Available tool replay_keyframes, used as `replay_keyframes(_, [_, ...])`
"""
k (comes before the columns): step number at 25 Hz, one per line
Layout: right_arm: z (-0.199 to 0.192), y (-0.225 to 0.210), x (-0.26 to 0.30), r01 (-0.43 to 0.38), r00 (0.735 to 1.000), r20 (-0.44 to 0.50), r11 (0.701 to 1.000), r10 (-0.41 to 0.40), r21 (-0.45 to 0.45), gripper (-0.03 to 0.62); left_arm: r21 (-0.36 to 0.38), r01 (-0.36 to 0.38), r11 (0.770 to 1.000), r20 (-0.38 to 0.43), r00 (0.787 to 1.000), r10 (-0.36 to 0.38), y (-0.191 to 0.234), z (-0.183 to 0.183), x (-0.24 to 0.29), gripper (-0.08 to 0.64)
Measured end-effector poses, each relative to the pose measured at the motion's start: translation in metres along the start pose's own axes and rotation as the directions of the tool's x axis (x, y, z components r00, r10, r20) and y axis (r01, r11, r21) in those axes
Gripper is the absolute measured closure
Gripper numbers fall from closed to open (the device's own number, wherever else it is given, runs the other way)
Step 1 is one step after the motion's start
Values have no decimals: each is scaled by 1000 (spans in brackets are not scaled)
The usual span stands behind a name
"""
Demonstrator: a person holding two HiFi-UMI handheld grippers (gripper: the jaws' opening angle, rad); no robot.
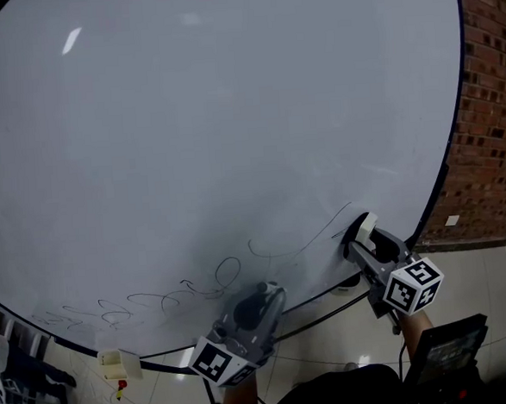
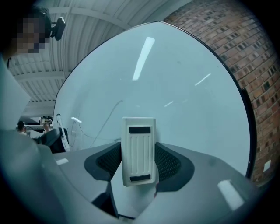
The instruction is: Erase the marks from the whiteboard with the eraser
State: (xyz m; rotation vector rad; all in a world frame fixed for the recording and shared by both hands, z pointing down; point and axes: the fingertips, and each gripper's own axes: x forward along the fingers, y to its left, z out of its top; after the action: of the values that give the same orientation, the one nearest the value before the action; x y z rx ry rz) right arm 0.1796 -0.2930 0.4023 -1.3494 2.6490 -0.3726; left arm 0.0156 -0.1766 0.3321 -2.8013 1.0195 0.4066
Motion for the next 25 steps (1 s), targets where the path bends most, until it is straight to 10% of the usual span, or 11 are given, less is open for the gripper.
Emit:
replay_keyframes(12, [140,69,5,-20,983,179,990,45,-141,353,-10,-35,999,42,998,35,10,8,-19,503])
replay_keyframes(25, [10,26,7,5,1000,2,999,-5,-39,351,-23,-17,1000,18,1000,18,10,-1,-14,503])
